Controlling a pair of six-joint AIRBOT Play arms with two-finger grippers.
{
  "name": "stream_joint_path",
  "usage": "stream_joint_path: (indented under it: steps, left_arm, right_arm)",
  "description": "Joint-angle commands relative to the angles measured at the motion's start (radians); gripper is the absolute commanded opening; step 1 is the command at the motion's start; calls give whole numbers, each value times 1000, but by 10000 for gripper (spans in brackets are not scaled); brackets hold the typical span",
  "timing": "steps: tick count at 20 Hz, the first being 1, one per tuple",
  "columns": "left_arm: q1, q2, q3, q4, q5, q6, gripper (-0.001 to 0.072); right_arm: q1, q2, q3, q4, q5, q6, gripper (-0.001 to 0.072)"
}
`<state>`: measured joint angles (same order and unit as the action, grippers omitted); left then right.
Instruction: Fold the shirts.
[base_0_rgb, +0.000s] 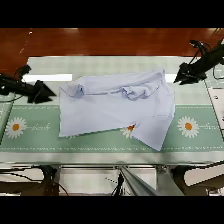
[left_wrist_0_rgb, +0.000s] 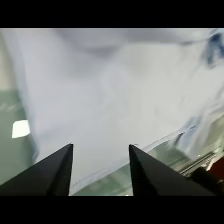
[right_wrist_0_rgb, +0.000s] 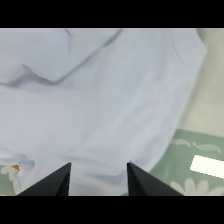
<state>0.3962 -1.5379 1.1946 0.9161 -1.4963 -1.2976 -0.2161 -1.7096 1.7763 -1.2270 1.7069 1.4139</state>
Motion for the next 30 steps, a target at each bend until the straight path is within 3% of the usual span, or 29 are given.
stream_joint_path:
  steps: [1, 2, 3, 6, 9, 12, 17, 18, 19, 20, 24, 26, 30]
  left_arm:
    - [69, 147, -214, 254, -35, -51, 571]
    - [72, 190, -306, 252, -5, -49, 637]
    - [72, 219, -393, 251, 27, -36, 666]
    - [71, 226, -539, 207, 71, 39, 665]
    - [71, 226, -582, 105, 150, 48, 662]
    - [36, 218, -583, 17, 242, 47, 660]
    - [-161, 101, -582, -45, 311, 36, 637]
    - [-196, 68, -579, -55, 315, 36, 425]
    - [-213, 46, -575, -57, 315, 37, 149]
    - [-219, 39, -573, -56, 312, 42, 48]
    - [-188, 52, -573, -57, 288, 81, 23]
    - [-180, 61, -573, -57, 290, 95, 23]
    - [-176, 64, -573, -61, 292, 101, 23]
  right_arm:
    - [-43, 71, -98, -89, 65, -25, 547]
    - [-55, 96, -167, -60, 44, -33, 603]
    - [-64, 114, -236, -28, 23, -39, 606]
    - [-81, 162, -435, 65, -81, -78, 601]
    - [-81, 215, -551, 122, -210, -120, 585]
    - [-81, 220, -580, 156, -218, -146, 585]
    - [-84, 220, -580, 144, -224, -163, 585]
    - [-88, 220, -580, 131, -218, -163, 585]
    - [-98, 220, -580, 109, -208, -163, 582]
    - [-116, 220, -580, 84, -199, -163, 528]
    - [-254, 241, -630, 90, -232, -145, 507]
    - [-305, 244, -687, 152, -261, -143, 608]
    - [-284, 243, -844, 177, -391, -144, 609]
